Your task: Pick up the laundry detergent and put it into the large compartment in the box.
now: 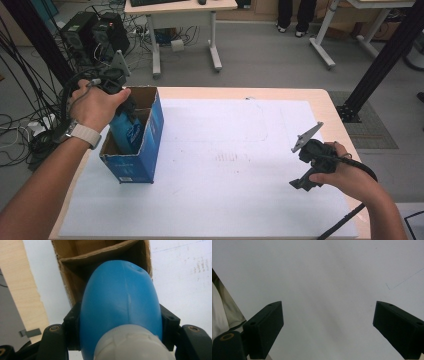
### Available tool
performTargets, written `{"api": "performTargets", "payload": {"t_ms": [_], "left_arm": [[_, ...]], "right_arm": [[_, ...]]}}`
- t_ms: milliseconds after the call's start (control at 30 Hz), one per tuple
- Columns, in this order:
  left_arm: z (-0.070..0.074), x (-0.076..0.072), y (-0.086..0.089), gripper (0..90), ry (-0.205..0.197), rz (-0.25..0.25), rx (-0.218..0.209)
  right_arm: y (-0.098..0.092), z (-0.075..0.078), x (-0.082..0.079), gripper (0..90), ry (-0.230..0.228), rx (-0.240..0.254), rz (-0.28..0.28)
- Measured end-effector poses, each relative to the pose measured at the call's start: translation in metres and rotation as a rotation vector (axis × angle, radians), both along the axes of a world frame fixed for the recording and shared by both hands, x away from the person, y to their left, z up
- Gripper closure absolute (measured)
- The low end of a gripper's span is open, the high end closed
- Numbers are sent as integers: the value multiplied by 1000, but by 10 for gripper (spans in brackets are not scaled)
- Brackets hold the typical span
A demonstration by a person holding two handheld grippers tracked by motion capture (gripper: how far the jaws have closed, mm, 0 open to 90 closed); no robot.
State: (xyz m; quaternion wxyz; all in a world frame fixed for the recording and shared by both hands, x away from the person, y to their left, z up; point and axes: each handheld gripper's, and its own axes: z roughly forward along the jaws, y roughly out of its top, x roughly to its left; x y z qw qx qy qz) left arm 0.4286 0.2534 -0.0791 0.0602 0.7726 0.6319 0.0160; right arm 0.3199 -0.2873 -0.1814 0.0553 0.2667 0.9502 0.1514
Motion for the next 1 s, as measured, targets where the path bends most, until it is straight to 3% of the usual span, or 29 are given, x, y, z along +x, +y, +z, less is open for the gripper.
{"api": "performTargets", "payload": {"t_ms": [300,633,667,1000], "left_arm": [[-27,1,-4,380,-1,-2,13],[-56,8,-4,380,29,-21,26],[-57,6,-2,379,12,-20,23],[-58,9,0,378,16,-26,19]], "right_arm": [[-1,-1,-1,95,3,3,-7],[-2,-4,0,95,7,9,-10],[-3,-4,0,95,7,9,-9],[-3,-8,0,94,17,10,-15]]}}
